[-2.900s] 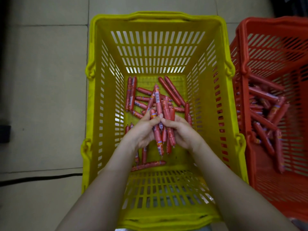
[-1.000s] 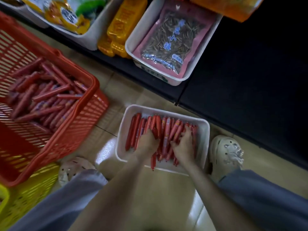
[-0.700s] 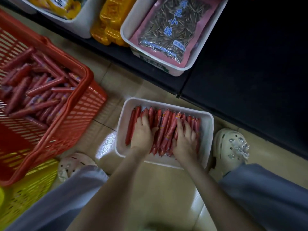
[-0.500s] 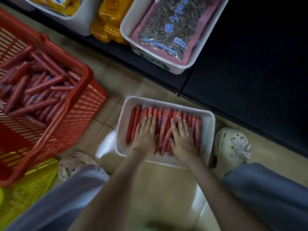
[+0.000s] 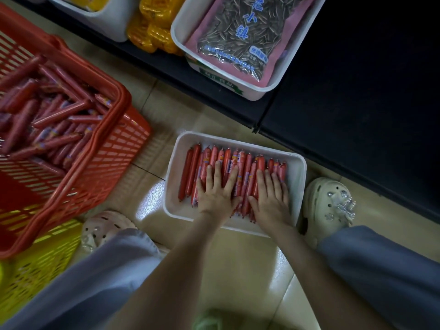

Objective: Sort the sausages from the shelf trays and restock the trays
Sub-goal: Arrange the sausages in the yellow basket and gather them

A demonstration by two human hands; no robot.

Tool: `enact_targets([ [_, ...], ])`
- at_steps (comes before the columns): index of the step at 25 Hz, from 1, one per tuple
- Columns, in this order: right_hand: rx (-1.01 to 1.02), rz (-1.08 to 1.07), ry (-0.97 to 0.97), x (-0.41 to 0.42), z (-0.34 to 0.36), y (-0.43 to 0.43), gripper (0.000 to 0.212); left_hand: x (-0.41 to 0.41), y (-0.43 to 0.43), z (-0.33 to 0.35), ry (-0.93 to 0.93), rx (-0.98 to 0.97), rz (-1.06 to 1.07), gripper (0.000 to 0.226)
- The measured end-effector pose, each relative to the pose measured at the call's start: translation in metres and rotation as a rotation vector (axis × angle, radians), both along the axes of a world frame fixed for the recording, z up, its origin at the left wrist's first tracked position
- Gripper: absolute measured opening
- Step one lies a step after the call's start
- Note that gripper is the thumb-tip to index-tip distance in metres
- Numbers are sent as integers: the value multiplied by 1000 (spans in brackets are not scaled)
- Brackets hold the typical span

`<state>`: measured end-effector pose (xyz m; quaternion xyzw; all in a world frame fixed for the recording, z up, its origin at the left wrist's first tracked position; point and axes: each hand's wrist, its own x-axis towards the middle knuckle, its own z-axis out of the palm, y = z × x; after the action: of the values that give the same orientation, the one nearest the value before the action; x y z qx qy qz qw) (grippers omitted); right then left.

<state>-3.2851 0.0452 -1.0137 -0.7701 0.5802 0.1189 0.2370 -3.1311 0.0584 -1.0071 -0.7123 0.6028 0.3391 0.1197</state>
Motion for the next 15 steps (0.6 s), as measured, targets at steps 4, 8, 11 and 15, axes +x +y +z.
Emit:
enact_targets([
  [4, 80, -161, 41, 9, 23, 8, 66, -5, 12, 24, 35, -79, 71, 70],
  [8, 49, -222, -128, 27, 92, 6, 64, -8, 9, 95, 112, -101, 153, 87],
  [11, -76, -251, -309, 41, 166, 5, 52, 4, 6, 167, 150, -240, 186, 62],
  [15, -221, -203, -457, 69, 268, 15, 45, 38, 15, 268, 109, -495, 214, 58],
])
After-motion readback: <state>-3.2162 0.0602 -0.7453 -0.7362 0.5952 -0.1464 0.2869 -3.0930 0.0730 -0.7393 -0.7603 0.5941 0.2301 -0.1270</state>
